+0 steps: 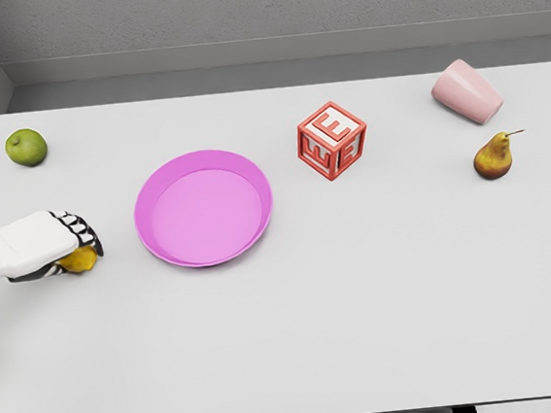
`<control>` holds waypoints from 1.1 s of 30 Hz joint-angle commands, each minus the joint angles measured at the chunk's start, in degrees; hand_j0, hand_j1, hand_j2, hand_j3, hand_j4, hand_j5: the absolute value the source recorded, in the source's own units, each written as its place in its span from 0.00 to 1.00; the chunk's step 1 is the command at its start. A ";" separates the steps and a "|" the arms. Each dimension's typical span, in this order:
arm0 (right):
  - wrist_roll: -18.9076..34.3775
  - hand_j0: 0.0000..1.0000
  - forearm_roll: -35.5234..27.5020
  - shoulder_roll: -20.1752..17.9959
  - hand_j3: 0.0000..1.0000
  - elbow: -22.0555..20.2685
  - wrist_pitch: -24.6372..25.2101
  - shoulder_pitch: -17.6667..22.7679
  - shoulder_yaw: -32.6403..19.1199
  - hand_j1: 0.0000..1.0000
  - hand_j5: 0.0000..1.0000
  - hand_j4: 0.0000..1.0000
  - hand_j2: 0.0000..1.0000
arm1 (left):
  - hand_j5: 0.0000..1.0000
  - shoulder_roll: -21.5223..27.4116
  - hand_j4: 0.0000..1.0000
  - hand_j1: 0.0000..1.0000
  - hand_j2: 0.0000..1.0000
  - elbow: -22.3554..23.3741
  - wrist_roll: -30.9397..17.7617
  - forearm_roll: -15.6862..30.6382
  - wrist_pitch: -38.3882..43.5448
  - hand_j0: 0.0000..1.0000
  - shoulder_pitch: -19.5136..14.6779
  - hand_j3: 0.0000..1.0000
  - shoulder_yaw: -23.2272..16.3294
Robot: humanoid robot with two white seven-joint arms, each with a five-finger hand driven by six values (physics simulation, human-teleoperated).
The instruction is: Put the lemon on the plate with left arm
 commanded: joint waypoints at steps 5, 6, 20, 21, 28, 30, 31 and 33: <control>0.01 1.00 -0.01 0.00 1.00 0.05 0.00 0.00 0.00 1.00 1.00 1.00 1.00 | 0.46 0.12 0.46 0.46 0.46 0.04 -0.17 0.17 -0.14 0.46 -0.53 0.46 -0.35; 0.01 1.00 -0.01 0.00 1.00 -0.04 0.00 0.00 0.00 1.00 1.00 1.00 1.00 | 0.46 0.12 0.46 0.46 0.46 0.04 -0.17 0.43 -0.14 0.46 -0.79 0.46 -0.35; 0.01 1.00 -0.01 0.00 1.00 0.05 0.00 0.00 0.00 1.00 1.00 1.00 1.00 | 0.46 0.39 0.46 0.46 0.46 0.04 0.18 8.17 -0.14 0.46 -4.92 0.46 0.62; 0.01 1.00 -0.01 0.00 1.00 0.05 0.00 0.00 0.00 1.00 1.00 1.00 1.00 | 0.46 0.12 0.46 0.46 0.46 0.04 0.18 8.17 -0.14 0.46 -5.01 0.46 0.62; 0.01 1.00 -0.01 0.00 1.00 -0.04 0.00 0.00 0.00 1.00 1.00 1.00 1.00 | 0.46 -3.04 0.46 0.46 0.46 -2.33 0.18 8.26 -0.14 0.46 -6.24 0.46 0.09; 0.01 1.00 -0.01 0.00 1.00 0.05 0.00 0.00 0.00 1.00 1.00 1.00 1.00 | 0.46 -4.45 0.46 0.46 0.46 -3.04 0.18 8.26 -0.14 0.46 -6.24 0.46 -0.09; 0.01 1.00 -0.01 0.00 1.00 0.05 0.00 0.00 0.00 1.00 1.00 1.00 1.00 | 0.46 -5.06 0.46 0.46 0.46 -3.04 0.18 8.26 -0.14 0.46 -6.33 0.46 -0.09; 0.01 1.00 -0.01 0.00 1.00 0.05 -0.09 0.00 0.00 1.00 1.00 1.00 1.00 | 0.46 -5.77 0.46 0.46 0.46 -3.13 0.18 8.26 -0.14 0.46 -6.41 0.46 -0.09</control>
